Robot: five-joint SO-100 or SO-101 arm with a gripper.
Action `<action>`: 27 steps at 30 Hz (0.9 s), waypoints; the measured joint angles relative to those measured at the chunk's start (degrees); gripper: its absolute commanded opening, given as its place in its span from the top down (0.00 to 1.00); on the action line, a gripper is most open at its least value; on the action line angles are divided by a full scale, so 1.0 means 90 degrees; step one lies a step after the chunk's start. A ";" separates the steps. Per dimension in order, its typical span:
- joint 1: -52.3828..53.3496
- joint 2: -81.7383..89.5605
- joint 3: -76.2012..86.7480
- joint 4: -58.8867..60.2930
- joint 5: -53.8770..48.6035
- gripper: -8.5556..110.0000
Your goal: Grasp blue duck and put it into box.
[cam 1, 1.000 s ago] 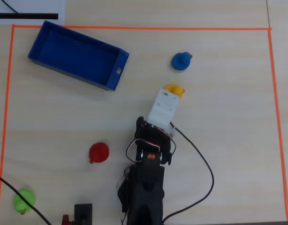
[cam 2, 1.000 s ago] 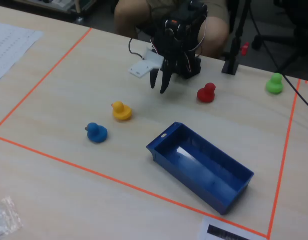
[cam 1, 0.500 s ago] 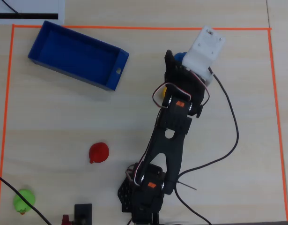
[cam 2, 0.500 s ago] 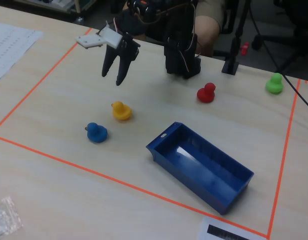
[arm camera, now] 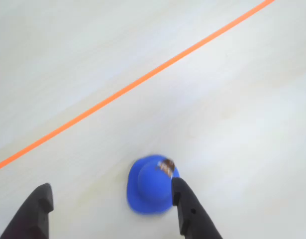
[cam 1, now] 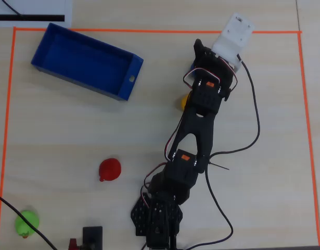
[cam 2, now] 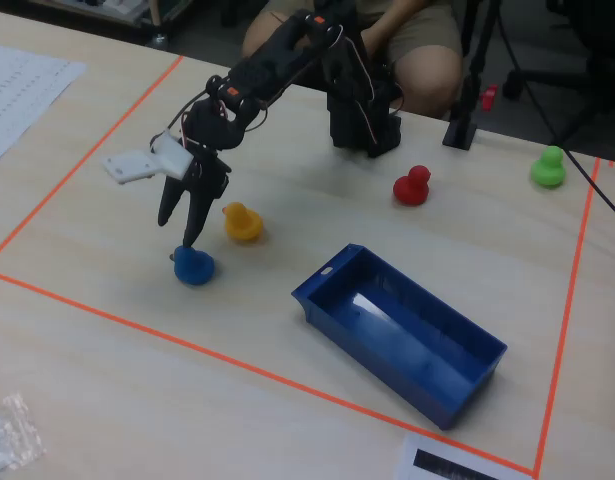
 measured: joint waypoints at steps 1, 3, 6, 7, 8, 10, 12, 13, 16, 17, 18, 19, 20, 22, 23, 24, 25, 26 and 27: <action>0.0010 -0.0205 -0.0068 -0.0117 -0.0029 0.66; 0.0059 -0.0596 -0.0215 -0.0312 -0.0098 0.66; 0.0166 -0.1025 -0.0342 -0.0469 -0.0146 0.66; 0.0205 -0.1113 -0.0352 -0.0498 -0.0166 0.66; 0.0234 -0.1172 -0.0352 -0.0518 -0.0176 0.66; 0.0293 -0.1270 -0.0352 -0.0684 -0.0234 0.66; 0.0322 -0.1338 -0.0293 -0.0869 -0.0273 0.66; 0.0322 -0.1357 -0.0195 -0.0977 -0.0273 0.66; 0.0322 -0.1357 0.0215 -0.1279 -0.0273 0.66; 0.0322 -0.1357 0.0361 -0.1387 -0.0273 0.66; 0.0322 -0.1357 0.0469 -0.1455 -0.0273 0.66; 0.0312 -0.1357 0.0576 -0.1504 -0.0273 0.66; 0.0312 -0.1357 0.0664 -0.1553 -0.0273 0.67; 0.0273 -0.1357 0.0752 -0.1611 -0.0215 0.78; 0.0254 -0.1357 0.0771 -0.1621 -0.0176 0.90; 0.0225 -0.1357 0.0820 -0.1650 -0.0127 0.93; 0.0205 -0.1357 0.0879 -0.1719 -0.0098 0.93; 0.0166 -0.1348 0.0967 -0.1875 -0.0078 0.93; 0.0117 -0.1348 0.1055 -0.2051 -0.0059 0.93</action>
